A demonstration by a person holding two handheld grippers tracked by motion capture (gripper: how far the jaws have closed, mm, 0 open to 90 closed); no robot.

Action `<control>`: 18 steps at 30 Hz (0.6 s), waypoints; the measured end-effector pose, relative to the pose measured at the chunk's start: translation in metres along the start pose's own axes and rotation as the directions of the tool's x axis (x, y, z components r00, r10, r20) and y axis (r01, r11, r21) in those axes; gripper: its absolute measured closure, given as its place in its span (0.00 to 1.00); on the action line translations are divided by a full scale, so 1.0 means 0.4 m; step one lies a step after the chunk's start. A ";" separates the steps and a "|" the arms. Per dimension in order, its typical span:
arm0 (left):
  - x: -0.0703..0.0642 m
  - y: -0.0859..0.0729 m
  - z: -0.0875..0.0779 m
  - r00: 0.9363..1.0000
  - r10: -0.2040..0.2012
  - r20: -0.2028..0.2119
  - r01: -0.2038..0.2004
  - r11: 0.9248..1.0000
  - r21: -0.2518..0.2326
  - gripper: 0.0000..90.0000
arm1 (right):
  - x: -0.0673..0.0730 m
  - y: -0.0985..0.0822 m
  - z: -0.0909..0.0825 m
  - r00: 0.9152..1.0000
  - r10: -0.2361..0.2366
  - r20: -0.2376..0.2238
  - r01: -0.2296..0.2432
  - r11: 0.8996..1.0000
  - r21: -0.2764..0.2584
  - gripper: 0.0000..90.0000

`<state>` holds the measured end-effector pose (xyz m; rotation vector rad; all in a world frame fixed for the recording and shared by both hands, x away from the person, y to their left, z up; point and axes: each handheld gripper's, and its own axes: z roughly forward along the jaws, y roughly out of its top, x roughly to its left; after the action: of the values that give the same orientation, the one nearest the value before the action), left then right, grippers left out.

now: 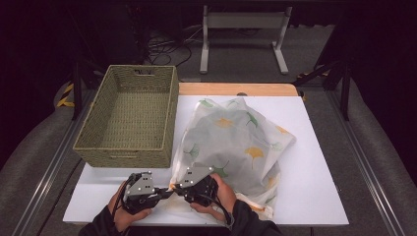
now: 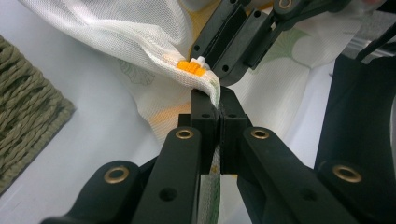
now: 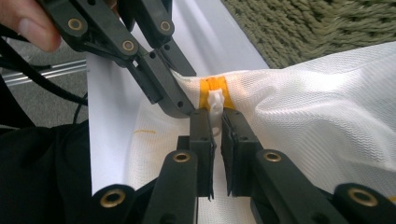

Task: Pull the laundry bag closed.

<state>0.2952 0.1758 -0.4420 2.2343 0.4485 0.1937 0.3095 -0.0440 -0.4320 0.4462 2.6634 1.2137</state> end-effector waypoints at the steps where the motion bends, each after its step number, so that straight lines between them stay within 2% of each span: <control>1: 0.000 -0.001 -0.001 1.000 0.000 -0.003 0.000 1.000 0.002 0.98 | 0.000 0.000 0.001 1.000 -0.002 0.000 0.002 1.000 0.000 0.94; 2: 0.000 -0.003 -0.003 1.000 -0.005 -0.004 0.005 1.000 0.002 0.98 | 0.001 0.001 0.002 1.000 -0.004 0.000 0.004 1.000 0.002 0.95; 3: 0.001 -0.005 -0.004 1.000 -0.002 -0.005 0.002 1.000 0.003 0.98 | 0.002 0.002 0.003 1.000 -0.007 0.003 0.007 1.000 0.004 0.99; 5: 0.001 -0.008 -0.008 1.000 -0.016 -0.011 0.016 1.000 -0.005 0.97 | 0.001 0.001 0.002 1.000 -0.009 0.006 0.009 1.000 0.001 0.99; 7: 0.000 -0.008 -0.011 1.000 -0.013 -0.010 0.013 1.000 -0.007 0.97 | -0.005 0.000 0.001 1.000 0.010 -0.021 -0.010 1.000 -0.012 0.97; 10: 0.002 -0.010 -0.010 1.000 -0.013 -0.007 0.013 1.000 -0.007 0.97 | -0.007 0.001 0.000 1.000 0.019 -0.018 -0.020 1.000 -0.023 0.82; 13: 0.003 -0.010 -0.012 1.000 -0.006 -0.003 0.006 1.000 -0.008 0.97 | -0.011 -0.001 0.000 0.999 0.031 -0.027 -0.031 0.999 -0.022 0.81; 16: 0.005 -0.012 -0.013 1.000 -0.007 0.001 0.007 1.000 -0.010 0.97 | -0.016 -0.004 -0.001 0.997 0.048 -0.057 -0.050 0.998 -0.030 0.81; 18: 0.004 -0.013 -0.011 1.000 -0.010 0.009 0.010 1.000 -0.009 0.97 | -0.016 -0.005 0.003 0.997 0.039 -0.072 -0.041 0.999 -0.021 0.80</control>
<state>0.2941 0.1825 -0.4432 2.2232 0.4524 0.1798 0.3155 -0.0465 -0.4340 0.4630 2.7101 1.2928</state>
